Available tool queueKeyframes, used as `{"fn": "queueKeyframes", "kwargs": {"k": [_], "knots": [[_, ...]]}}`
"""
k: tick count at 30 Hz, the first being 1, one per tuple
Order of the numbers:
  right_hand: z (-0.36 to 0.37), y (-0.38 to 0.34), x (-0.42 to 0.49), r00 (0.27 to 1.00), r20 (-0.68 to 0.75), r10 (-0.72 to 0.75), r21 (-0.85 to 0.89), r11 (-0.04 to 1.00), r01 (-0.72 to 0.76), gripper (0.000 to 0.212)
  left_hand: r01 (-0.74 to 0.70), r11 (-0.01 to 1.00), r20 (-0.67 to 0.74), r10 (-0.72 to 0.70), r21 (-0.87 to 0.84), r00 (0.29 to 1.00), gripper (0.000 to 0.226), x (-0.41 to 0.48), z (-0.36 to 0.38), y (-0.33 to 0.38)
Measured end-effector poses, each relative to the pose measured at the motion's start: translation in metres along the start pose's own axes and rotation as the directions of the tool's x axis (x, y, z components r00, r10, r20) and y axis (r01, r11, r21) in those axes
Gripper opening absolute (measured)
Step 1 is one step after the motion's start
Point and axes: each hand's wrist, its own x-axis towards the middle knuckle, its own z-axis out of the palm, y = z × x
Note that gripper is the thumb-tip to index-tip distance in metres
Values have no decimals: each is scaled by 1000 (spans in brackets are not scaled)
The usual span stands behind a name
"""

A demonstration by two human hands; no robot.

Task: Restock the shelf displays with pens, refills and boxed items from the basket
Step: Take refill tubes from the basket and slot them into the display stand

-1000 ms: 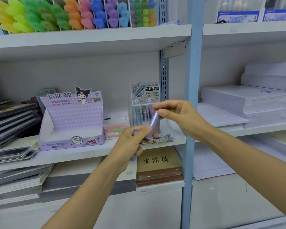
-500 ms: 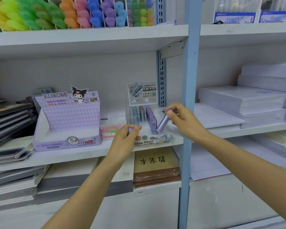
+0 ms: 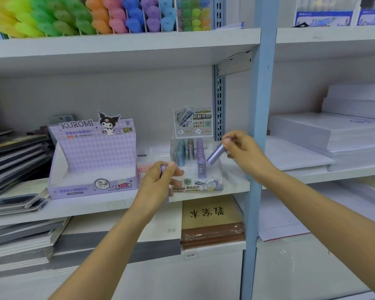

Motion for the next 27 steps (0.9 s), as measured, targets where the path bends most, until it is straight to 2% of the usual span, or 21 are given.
{"fn": "queueKeyframes", "kwargs": {"k": [3, 5, 9, 12, 18, 24, 27], "knots": [[1, -9, 21, 985, -144, -95, 5, 995, 97, 12, -53, 991, 20, 56, -124, 998, 26, 4, -1, 5], [10, -9, 36, 976, -176, -130, -50, 991, 123, 16, -47, 988, 38, 53, -146, 998, 25, 8, -1, 5], [27, 6, 60, 969, -212, -130, -211, 974, 85, 22, 77, 970, 86, -58, -230, 995, 10, 22, 1, -2], [32, 18, 75, 971, -216, -105, -277, 960, 42, 23, 90, 958, 111, -61, -272, 992, 19, 27, -2, -6], [38, 27, 89, 990, -93, -103, -395, 917, 58, 27, -75, 964, 154, 117, -253, 981, 22, 29, -15, -5], [37, 30, 97, 990, 71, -120, -519, 843, 139, 25, -74, 964, 201, 128, -257, 971, 22, 32, -15, -4], [37, 31, 102, 991, 97, -96, -553, 822, 134, 20, -67, 962, 200, 122, -264, 972, 20, 34, -13, -6]]}}
